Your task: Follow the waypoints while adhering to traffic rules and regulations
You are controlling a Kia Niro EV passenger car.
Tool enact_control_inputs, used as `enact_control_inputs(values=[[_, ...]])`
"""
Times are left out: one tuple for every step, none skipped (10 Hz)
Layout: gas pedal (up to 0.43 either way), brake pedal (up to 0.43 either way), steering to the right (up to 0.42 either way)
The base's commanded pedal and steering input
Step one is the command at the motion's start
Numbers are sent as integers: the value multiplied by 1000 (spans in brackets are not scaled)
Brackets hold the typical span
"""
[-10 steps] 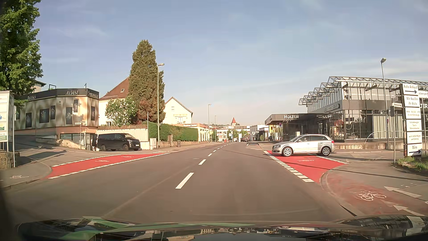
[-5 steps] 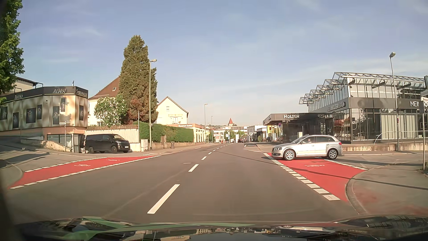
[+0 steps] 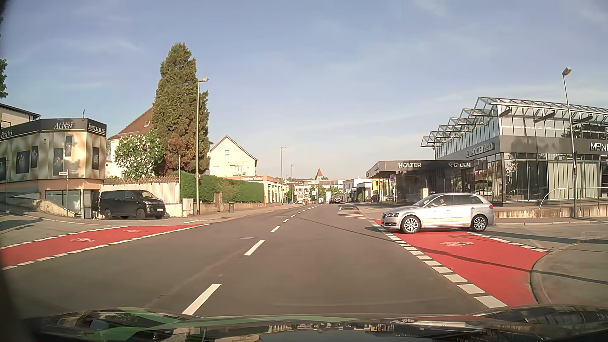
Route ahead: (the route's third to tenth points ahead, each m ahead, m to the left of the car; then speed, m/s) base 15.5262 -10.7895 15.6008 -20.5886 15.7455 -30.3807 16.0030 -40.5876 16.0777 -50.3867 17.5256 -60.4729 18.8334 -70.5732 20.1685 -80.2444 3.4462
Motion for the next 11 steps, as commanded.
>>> enact_control_inputs(values=[[0,116,96],[0,91,110],[0,91,127],[0,85,142],[0,73,167],[0,0,187],[0,0,199],[0,0,208],[0,0,219],[0,0,232],[0,0,247]])
